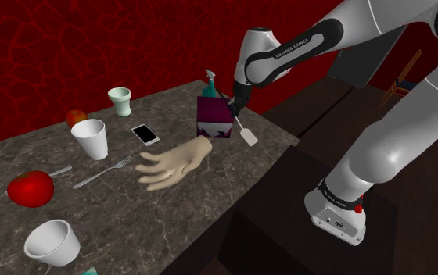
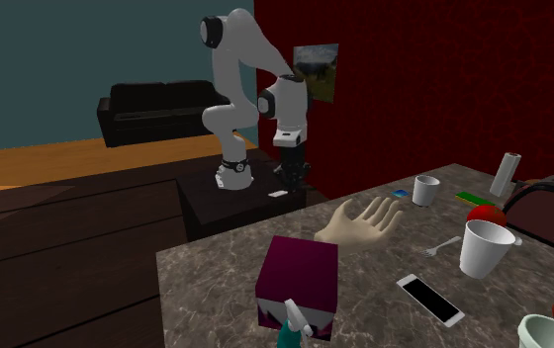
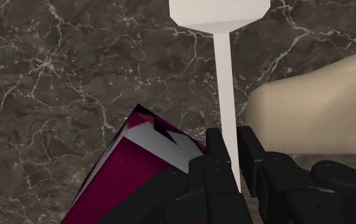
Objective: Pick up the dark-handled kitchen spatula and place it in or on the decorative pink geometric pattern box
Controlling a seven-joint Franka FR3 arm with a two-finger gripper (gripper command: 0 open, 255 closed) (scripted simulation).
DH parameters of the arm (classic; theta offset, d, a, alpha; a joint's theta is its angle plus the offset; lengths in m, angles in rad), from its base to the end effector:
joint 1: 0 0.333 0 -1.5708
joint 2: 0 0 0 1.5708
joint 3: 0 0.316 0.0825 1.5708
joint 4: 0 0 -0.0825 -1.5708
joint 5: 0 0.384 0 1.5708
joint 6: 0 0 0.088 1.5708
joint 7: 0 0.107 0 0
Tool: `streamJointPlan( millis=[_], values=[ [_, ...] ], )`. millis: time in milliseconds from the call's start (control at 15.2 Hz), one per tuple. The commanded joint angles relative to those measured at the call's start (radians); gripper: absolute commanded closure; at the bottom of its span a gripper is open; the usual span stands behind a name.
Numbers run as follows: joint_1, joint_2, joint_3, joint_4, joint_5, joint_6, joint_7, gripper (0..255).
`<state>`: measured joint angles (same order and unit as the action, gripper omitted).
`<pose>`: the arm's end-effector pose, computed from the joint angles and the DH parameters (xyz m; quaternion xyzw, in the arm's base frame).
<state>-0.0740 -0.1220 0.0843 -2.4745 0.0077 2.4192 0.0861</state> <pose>0.4690 0.0047 0.3436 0.9986 -0.0408 0.0332 0.0009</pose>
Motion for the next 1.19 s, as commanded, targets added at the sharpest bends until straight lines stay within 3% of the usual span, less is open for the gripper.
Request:
streamJointPlan(
  millis=[0,924,1122],
  values=[
    [-0.014,0.063,-0.014,0.073,-0.007,-0.010,-0.023,255],
    [-0.083,0.523,-0.068,0.734,-0.010,-0.212,-0.146,255],
    [-0.085,0.552,-0.069,0.751,-0.010,-0.200,-0.149,255]
  ],
)
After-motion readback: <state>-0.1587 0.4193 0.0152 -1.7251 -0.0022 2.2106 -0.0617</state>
